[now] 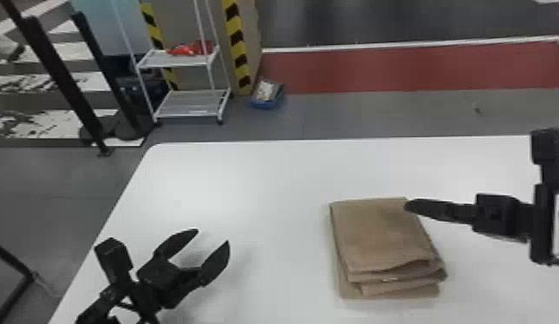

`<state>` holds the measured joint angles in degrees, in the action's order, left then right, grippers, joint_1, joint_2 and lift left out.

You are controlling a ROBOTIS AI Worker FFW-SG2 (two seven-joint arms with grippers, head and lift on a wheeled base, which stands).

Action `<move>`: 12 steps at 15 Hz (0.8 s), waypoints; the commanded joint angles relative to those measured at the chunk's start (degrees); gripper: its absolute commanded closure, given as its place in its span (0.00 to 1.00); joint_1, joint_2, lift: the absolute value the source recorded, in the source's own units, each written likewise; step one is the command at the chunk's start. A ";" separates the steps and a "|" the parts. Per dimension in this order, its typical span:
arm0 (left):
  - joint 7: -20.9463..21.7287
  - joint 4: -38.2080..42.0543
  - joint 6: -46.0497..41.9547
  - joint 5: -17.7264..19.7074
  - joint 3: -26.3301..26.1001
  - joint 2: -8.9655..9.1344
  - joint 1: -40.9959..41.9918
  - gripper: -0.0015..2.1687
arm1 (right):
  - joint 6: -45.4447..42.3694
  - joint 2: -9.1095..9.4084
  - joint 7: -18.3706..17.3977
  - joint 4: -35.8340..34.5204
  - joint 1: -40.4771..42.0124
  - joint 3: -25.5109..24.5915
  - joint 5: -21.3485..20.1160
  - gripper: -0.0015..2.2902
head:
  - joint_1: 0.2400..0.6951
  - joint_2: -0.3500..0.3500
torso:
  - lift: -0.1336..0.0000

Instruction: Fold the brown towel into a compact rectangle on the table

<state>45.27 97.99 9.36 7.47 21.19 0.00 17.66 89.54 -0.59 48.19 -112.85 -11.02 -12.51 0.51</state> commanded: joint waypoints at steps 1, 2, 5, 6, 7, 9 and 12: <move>-1.24 3.34 0.44 0.00 -1.50 0.15 2.21 0.03 | -7.84 0.65 -6.00 -13.28 10.14 0.99 2.21 0.03 | 1.00 0.70 | 0.07; -2.47 4.84 0.44 -0.09 -2.12 0.15 3.35 0.03 | -16.63 0.65 -10.13 -15.82 15.59 1.17 3.97 0.03 | 1.00 0.69 | 0.07; -8.53 8.62 -6.06 0.00 -4.14 0.15 8.45 0.04 | -43.52 0.65 -16.63 -17.93 29.66 1.78 7.92 0.03 | 1.00 0.65 | 0.07; -11.43 9.15 -11.34 0.09 -5.37 0.15 10.29 0.04 | -52.48 0.65 -17.42 -17.93 33.26 1.70 9.07 0.03 | 1.00 0.65 | 0.07; -14.07 10.02 -14.85 0.09 -6.95 0.15 12.49 0.04 | -58.29 0.65 -17.78 -17.85 35.98 1.70 9.42 0.03 | 1.00 0.65 | 0.07; -18.03 10.38 -25.75 0.26 -10.20 0.15 16.18 0.04 | -70.94 0.65 -19.88 -16.70 42.22 2.40 11.35 0.04 | 1.00 0.64 | 0.07; -21.63 13.89 -34.01 0.70 -12.40 0.15 21.98 0.03 | -79.38 0.65 -23.22 -15.12 46.62 5.83 9.15 0.04 | 1.00 0.59 | 0.07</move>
<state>23.55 110.09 -22.96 7.89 9.55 0.00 37.28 12.69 -0.18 25.38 -128.42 34.04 -8.17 10.79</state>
